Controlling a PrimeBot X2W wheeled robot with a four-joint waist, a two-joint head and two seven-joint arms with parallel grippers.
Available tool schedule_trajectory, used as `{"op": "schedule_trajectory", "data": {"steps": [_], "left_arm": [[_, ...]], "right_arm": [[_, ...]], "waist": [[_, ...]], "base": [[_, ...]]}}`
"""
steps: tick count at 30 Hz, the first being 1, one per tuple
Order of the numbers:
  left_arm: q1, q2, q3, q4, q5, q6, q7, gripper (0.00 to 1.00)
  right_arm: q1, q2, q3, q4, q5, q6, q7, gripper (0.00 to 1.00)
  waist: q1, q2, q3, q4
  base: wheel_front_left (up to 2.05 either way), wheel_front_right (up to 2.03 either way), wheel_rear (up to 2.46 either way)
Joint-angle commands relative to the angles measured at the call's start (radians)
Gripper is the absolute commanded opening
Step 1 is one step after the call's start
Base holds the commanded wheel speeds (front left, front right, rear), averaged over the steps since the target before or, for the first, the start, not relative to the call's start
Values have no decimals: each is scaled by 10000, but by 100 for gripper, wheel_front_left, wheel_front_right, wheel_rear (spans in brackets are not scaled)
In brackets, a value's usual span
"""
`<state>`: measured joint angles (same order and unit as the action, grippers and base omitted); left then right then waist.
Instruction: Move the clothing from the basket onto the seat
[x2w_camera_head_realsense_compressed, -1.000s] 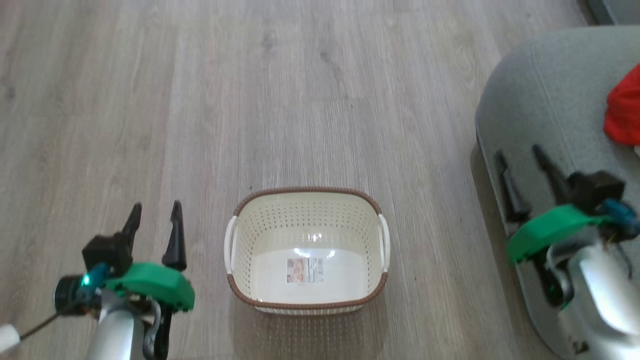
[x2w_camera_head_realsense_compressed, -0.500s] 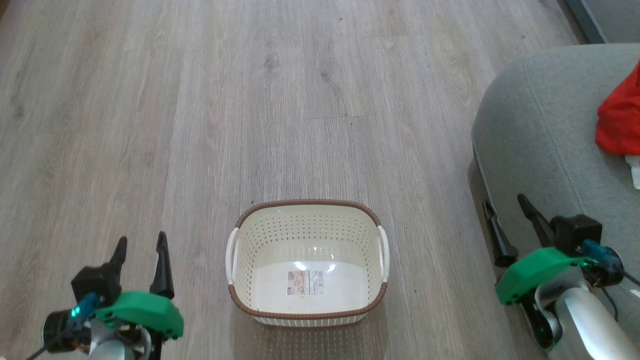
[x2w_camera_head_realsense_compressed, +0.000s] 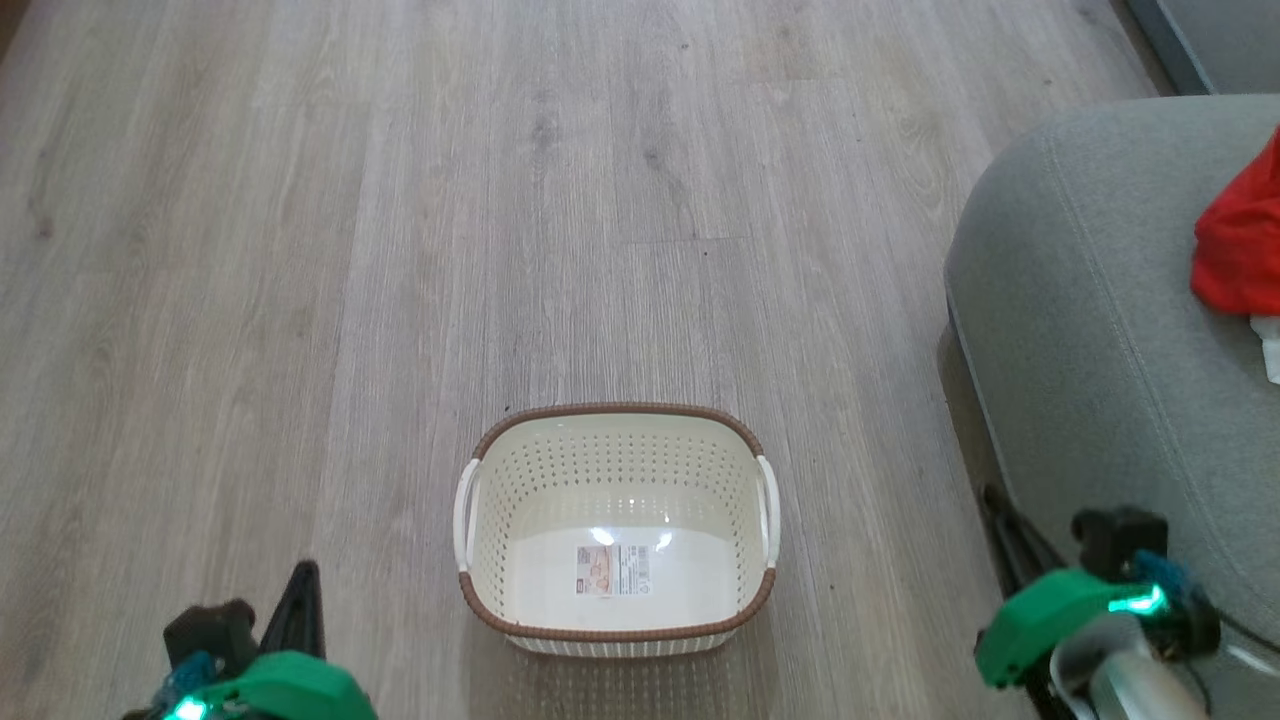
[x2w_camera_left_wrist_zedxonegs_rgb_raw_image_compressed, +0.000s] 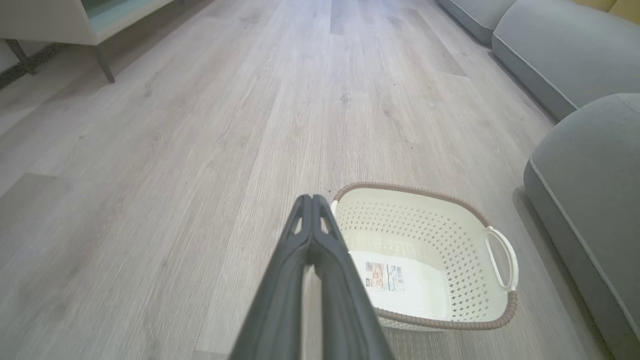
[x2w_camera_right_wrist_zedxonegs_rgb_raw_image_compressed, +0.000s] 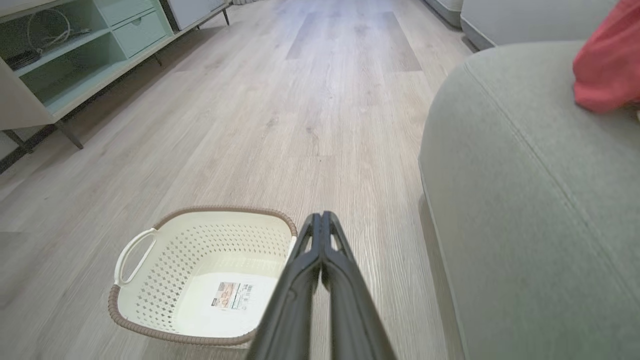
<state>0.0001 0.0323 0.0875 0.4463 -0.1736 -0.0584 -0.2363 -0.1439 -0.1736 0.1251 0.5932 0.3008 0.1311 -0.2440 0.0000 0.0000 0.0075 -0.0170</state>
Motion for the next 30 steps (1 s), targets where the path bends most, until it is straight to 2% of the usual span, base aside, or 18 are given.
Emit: {"op": "schedule_trajectory", "data": {"steps": [1, 30], "left_arm": [[-405, 41, 85, -284, -300, -21, 71, 0], [-511, 73, 71, -736, -3568, -183, 818, 0]], "right_arm": [[-424, -56, -137, -331, 289, 0, 66, 0], [-222, 241, -640, -1082, 3248, -1, 860, 0]], "waist": [[0, 0, 0, 3], [0, 0, -10, 42]], "base": [[0, 0, 0], [0, 0, 0]]}}
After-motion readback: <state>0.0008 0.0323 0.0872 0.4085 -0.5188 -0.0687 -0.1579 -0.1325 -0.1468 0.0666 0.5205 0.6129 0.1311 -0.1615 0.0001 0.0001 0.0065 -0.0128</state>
